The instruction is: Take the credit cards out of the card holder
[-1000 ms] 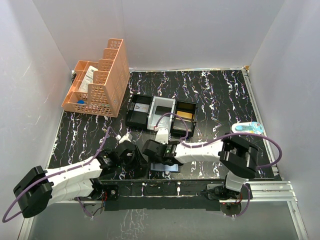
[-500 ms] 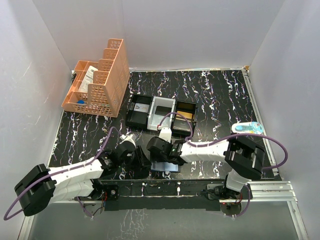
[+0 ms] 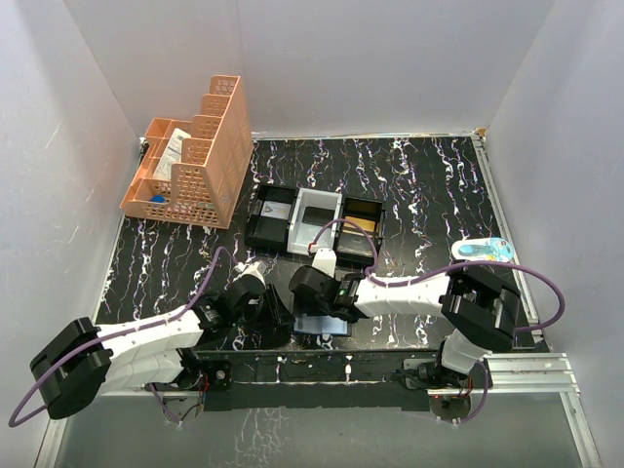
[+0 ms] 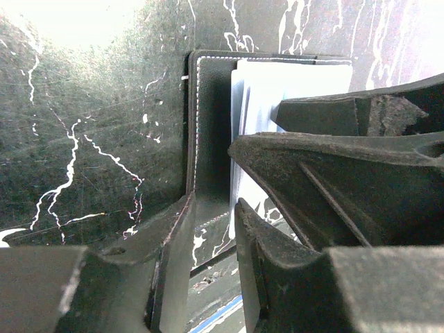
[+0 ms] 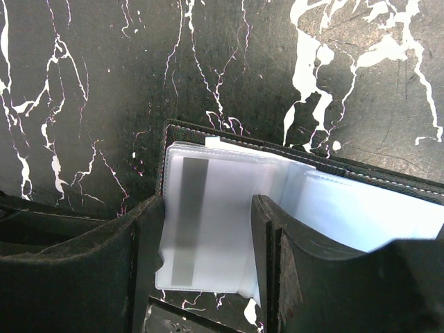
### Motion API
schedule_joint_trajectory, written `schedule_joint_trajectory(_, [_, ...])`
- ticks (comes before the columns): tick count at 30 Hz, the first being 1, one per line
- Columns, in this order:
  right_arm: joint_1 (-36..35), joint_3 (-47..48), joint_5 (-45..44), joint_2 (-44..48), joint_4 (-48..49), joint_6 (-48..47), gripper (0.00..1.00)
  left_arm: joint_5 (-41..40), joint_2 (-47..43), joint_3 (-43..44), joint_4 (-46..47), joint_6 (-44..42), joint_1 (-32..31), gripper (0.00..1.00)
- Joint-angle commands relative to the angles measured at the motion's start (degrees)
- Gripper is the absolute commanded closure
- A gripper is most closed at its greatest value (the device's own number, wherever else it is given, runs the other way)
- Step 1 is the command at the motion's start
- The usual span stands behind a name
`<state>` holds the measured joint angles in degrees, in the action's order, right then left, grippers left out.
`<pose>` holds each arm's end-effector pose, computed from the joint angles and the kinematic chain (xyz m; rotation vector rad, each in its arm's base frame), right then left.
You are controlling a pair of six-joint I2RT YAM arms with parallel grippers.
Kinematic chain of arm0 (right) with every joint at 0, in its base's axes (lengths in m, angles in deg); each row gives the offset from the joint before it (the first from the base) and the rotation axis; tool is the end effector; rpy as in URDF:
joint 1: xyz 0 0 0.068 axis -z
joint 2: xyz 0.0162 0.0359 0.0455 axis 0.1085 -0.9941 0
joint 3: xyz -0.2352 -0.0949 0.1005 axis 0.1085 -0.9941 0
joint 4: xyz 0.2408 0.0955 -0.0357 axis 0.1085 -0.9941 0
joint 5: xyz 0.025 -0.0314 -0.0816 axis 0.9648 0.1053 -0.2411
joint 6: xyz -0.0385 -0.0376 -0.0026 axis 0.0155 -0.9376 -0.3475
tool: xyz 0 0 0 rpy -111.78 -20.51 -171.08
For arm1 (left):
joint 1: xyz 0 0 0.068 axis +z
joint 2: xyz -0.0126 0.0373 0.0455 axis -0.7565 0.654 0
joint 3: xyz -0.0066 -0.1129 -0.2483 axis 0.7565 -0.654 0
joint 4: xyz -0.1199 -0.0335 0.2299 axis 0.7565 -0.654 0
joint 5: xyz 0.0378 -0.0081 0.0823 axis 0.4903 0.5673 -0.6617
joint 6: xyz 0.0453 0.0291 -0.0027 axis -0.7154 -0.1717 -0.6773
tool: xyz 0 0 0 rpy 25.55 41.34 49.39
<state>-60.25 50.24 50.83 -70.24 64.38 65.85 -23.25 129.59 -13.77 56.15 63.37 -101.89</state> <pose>0.1336 0.2790 0.1653 -0.0607 2.5898 0.4348 0.1151 -0.1535 0.1499 -0.2049 2.4895 -1.0429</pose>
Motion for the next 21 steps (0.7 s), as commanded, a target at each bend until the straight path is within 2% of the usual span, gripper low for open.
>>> schedule_joint_trajectory(1, [-0.01,-1.49,2.53,0.53,2.99,1.04,0.51,-2.14,-2.75,-0.8,-1.49,0.28,-0.36,0.72])
schedule_joint_trajectory(6, [0.12,-1.75,2.9,0.89,3.59,1.04,0.51,-2.26,-3.99,-0.98,-1.81,-0.31,-0.36,0.72])
schedule_joint_trajectory(14, [0.21,-2.29,3.6,1.09,4.4,0.93,0.51,0.1,1.37,-0.32,1.88,-1.36,-0.4,0.72])
schedule_joint_trajectory(21, [0.38,-2.51,3.93,1.71,4.7,0.82,0.52,-1.09,1.99,0.63,0.15,-1.57,-0.45,0.73])
